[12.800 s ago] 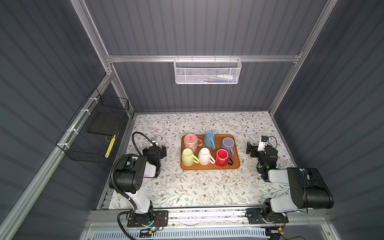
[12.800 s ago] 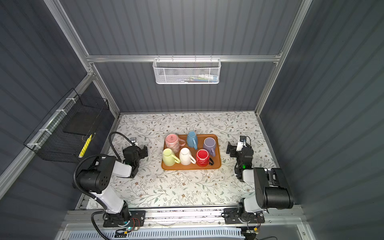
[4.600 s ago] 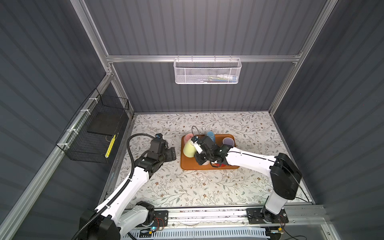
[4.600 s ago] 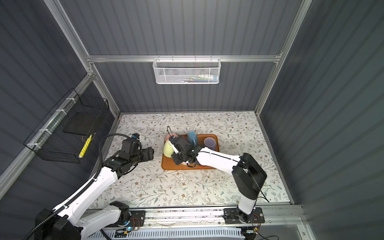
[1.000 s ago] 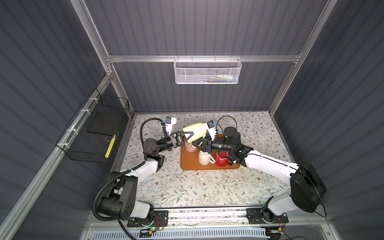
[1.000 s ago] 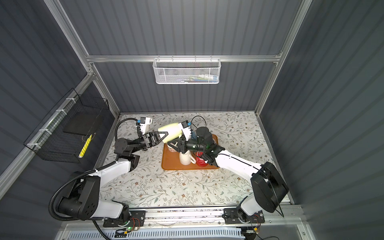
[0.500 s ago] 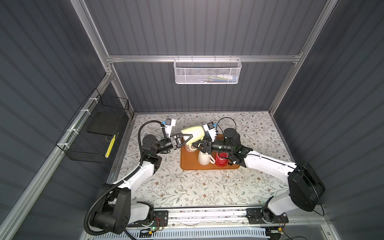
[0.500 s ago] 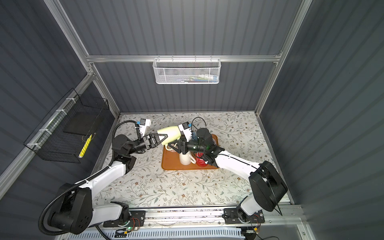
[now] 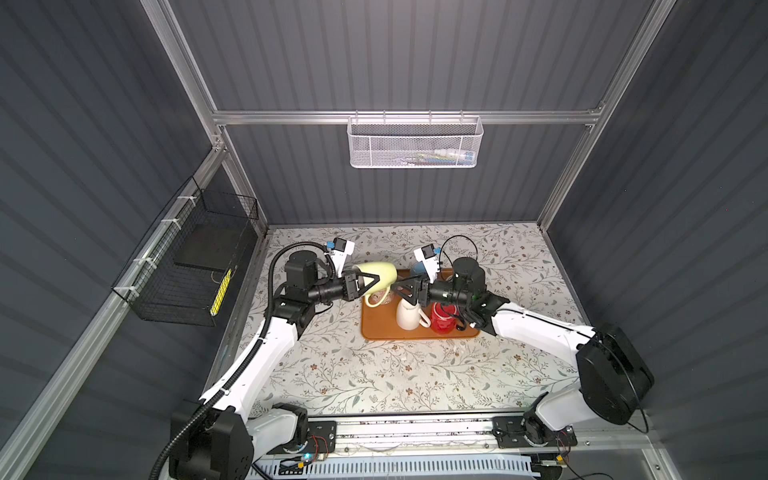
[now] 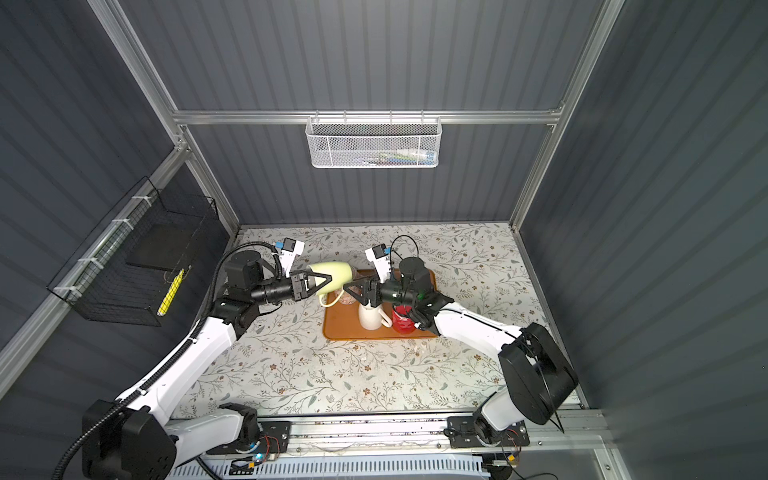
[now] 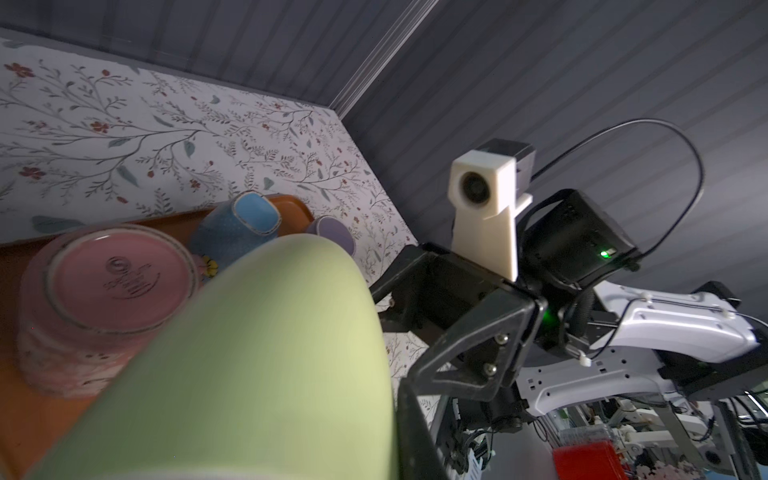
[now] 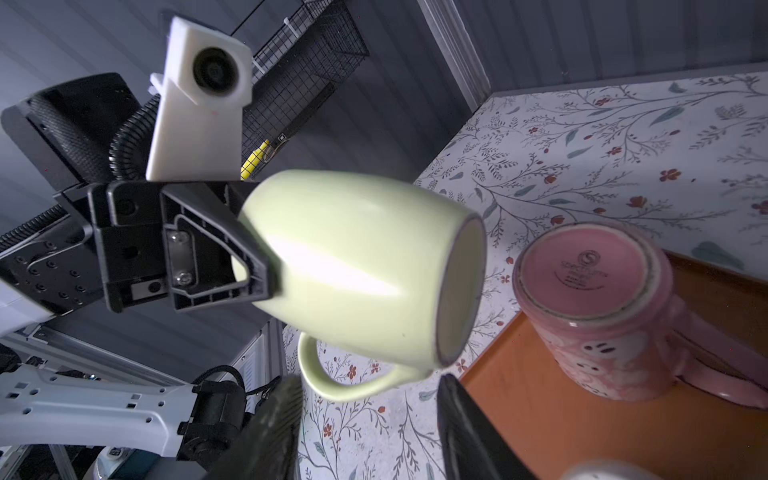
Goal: Turn the mug right side up
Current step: 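Grasp the green mug with the left gripper and release the right gripper, then carry the green mug upright with the left gripper away from the tray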
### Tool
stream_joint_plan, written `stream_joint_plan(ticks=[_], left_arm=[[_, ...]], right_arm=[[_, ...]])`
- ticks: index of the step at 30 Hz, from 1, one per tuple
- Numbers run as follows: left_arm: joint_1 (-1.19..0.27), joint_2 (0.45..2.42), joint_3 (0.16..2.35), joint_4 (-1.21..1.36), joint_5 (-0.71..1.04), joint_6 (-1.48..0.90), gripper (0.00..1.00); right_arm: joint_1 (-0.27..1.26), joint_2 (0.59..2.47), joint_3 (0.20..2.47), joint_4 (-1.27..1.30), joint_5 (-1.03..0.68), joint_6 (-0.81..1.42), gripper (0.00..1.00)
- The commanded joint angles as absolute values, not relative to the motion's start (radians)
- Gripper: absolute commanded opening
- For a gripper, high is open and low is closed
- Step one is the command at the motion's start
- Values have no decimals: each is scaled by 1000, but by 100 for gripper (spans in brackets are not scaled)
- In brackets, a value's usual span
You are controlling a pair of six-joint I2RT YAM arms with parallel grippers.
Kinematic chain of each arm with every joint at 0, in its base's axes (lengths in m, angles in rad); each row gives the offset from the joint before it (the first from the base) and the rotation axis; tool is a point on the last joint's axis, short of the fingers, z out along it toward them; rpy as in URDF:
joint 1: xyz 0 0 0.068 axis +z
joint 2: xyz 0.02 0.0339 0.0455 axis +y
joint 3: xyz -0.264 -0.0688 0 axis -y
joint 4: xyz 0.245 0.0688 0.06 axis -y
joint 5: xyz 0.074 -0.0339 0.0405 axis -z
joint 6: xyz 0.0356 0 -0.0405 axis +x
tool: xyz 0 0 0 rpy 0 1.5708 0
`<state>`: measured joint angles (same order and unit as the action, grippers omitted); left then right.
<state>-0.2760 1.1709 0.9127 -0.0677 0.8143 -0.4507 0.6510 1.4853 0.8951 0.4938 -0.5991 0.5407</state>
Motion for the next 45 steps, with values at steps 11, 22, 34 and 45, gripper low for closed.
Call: stream_joint_plan(ticks=[11,22,34,45], left_arm=[[-264,1232,1198,-589,628,-108,0],[-253,1373,1402,-876,350,0,0],[-198,1695,1783,-1045,174,93,0],[-178,2072,2254,-1174,-2,190,0]], right_arm=[[623,1444,865,484,-583,518,54],[588,1433,845,464,-582,507,54],[575,1392,779,455,-576,492,54],[576,1394,707,546,-624,547,53]])
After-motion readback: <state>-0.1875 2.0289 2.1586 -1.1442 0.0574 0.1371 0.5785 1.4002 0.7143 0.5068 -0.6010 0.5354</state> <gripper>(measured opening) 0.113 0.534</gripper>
